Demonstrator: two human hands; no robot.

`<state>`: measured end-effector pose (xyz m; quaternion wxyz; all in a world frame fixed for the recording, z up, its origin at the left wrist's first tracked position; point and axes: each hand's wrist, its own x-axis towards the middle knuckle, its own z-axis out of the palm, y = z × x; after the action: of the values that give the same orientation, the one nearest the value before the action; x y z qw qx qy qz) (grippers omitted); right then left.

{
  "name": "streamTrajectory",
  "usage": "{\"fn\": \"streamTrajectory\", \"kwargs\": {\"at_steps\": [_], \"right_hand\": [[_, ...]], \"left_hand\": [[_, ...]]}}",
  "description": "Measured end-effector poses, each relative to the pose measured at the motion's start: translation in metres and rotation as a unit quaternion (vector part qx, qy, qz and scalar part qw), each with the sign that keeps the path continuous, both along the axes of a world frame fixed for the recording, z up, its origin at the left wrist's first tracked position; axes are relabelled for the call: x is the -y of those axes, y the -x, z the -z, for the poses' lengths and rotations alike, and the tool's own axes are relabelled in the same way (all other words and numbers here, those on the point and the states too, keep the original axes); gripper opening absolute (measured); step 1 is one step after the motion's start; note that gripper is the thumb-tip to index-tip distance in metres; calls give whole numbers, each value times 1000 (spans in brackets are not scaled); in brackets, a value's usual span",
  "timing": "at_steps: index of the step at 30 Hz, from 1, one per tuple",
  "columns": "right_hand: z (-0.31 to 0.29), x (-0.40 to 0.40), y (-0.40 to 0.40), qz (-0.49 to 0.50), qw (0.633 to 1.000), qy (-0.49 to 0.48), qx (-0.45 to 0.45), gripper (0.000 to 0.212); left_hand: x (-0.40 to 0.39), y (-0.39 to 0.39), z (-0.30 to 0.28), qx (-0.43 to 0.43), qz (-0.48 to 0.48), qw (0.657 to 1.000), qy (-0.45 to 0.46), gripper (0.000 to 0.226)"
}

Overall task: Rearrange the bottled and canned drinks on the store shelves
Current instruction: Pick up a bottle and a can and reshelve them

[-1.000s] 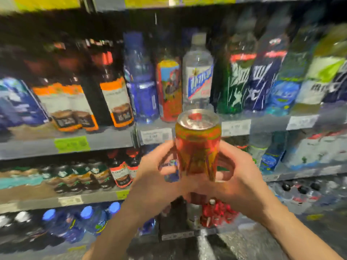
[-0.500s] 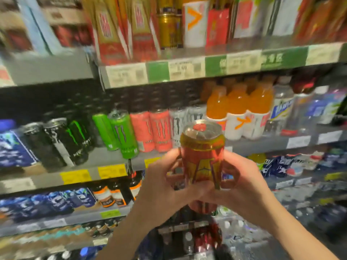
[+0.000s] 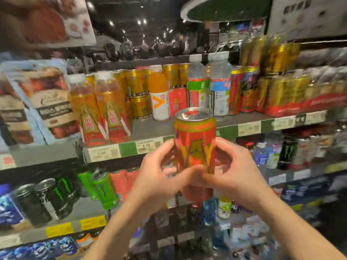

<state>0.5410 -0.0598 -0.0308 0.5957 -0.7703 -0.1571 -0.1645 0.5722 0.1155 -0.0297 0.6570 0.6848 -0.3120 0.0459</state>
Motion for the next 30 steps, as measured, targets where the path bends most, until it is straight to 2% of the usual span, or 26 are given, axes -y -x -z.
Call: {"fn": "streamTrajectory", "kwargs": {"at_steps": [3, 7, 16, 23, 30], "right_hand": [[-13, 9, 0, 12, 1000, -19, -5, 66], [-26, 14, -2, 23, 1000, 8, -1, 60], [-37, 40, -23, 50, 997, 15, 52, 56], [-47, 90, -46, 111, 989, 47, 88, 45], [-35, 160, -84, 158, 981, -26, 106, 58]], "left_hand": [[10, -2, -12, -11, 0, 1000, 1, 35], [14, -5, -25, -3, 9, 1000, -7, 44], [37, -36, -49, 32, 37, 998, -41, 44], [98, -64, -56, 76, -46, 995, -34, 34], [177, -94, -65, 92, -141, 986, -10, 34]]}}
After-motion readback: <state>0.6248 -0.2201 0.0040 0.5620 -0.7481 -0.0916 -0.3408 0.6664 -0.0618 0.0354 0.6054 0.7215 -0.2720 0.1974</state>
